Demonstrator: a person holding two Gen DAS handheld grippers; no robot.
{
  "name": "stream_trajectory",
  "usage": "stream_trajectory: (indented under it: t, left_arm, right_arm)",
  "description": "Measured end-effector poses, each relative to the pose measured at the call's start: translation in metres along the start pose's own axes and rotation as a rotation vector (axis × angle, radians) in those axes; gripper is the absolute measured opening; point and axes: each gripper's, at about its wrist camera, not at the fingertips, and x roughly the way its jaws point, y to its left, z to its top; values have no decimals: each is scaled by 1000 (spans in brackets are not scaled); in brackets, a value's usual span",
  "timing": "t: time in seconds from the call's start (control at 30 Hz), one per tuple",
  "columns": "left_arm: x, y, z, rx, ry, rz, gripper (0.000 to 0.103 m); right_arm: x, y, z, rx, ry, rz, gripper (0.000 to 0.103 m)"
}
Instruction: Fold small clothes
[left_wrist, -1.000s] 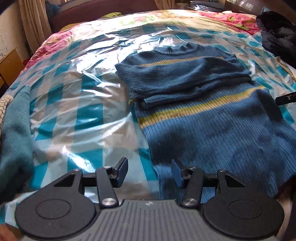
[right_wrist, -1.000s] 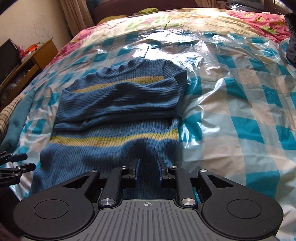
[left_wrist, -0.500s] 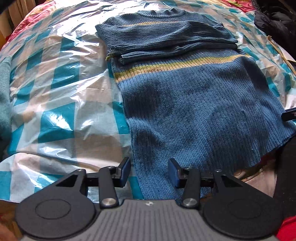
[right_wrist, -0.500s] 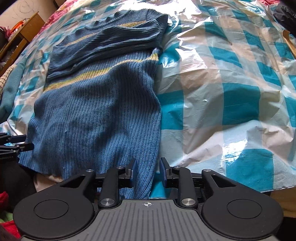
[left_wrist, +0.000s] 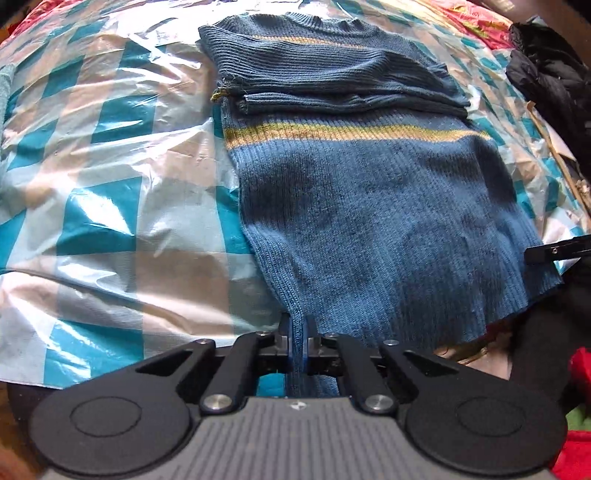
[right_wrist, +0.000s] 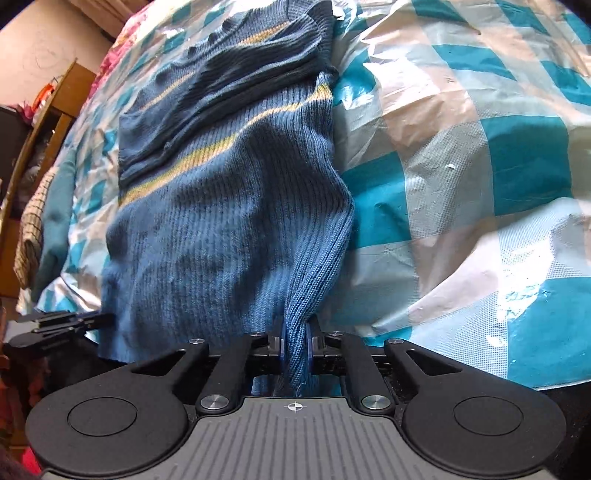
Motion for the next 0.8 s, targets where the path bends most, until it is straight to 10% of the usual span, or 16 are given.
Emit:
stream_trajectory:
  t: [0.37, 0.63, 0.8]
  left_arm:
    - [-32, 41, 106, -224, -360, -240, 10]
    - [13, 76, 185, -297, -466, -130, 10]
    - [30, 87, 182, -369, -449, -125, 12]
  right_arm:
    - [-28, 20, 93, 136, -373, 298, 7]
    - [22, 7, 201, 281, -508, 223, 12]
    - [38, 1, 211, 298, -482, 222, 20]
